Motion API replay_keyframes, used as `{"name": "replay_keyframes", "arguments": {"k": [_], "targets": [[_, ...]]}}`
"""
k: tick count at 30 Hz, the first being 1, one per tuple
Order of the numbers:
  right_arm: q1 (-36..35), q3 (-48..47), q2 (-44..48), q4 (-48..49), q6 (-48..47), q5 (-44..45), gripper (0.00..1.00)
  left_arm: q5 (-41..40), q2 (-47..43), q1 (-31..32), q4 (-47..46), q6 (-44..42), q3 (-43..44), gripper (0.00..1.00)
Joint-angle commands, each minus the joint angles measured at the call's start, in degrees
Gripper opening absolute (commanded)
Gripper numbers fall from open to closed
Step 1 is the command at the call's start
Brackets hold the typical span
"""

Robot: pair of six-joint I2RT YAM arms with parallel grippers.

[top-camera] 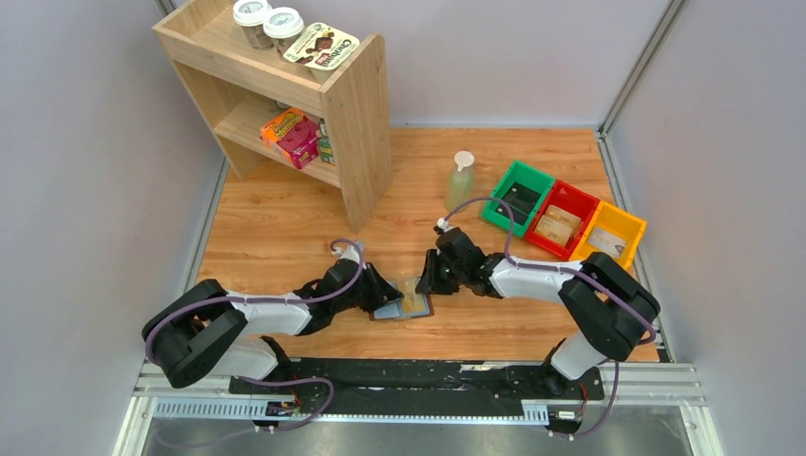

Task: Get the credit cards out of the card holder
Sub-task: Remove the credit card from the card holder.

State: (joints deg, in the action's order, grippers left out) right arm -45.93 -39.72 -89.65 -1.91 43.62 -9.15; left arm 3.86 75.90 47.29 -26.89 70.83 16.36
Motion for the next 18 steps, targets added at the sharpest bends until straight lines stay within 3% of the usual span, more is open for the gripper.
{"name": "replay_keyframes", "arguments": {"k": [1,3,18], "targets": [[-0.6,-0.2,-3.0,-2.7,-0.1,0.4,0.25,0.4,-1.0,0.4,-7.6,0.9,-0.3,0.07],[-0.6,-0.2,-3.2,-2.9,0.1,0.6,0.24,0.2,-1.5,0.4,-7.6,1.2,-0.8,0.0],[-0.1,-0.7,-5.2,-2.7,0.3,0.1,0.22,-3.6,-9.7,0.4,1.7,3.4,-7.4,0.0]]}}
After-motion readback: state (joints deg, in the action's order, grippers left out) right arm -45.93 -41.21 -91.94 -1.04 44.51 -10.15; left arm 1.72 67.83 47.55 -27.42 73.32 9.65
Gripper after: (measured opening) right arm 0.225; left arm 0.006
